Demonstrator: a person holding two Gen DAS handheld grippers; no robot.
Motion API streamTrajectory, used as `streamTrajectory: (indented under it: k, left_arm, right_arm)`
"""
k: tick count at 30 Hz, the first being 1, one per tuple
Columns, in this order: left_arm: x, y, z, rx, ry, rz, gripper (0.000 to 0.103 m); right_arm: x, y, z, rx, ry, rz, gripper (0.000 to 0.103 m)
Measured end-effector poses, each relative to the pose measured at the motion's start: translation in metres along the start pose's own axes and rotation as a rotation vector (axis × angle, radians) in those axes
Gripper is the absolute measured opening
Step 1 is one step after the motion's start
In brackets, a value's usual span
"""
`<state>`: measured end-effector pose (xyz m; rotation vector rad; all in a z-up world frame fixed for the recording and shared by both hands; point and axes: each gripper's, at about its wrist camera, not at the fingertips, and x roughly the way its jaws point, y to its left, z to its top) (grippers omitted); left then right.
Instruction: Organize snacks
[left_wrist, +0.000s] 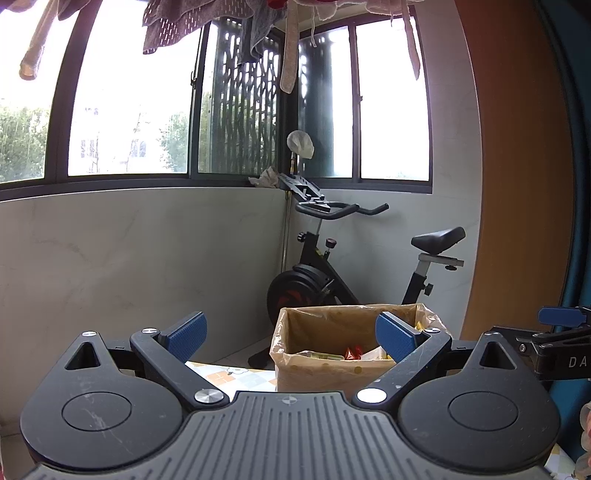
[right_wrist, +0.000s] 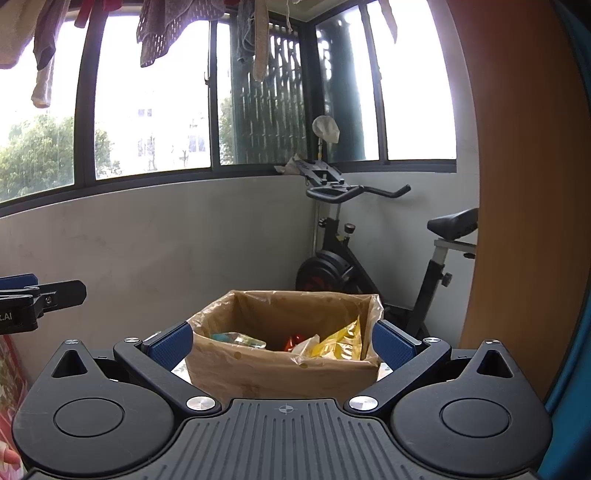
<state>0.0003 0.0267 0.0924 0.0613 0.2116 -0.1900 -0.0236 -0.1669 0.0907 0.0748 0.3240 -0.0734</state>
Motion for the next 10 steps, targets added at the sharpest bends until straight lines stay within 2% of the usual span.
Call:
streamTrajectory:
  k: [10]
  left_arm:
    - [0.0013,-0.0038,-0.0020,-0.004,-0.001,0.007,0.099]
  right_arm:
    - [0.0022,-0.0007,-0.0015,-0.002,0.006,-0.002,0.103]
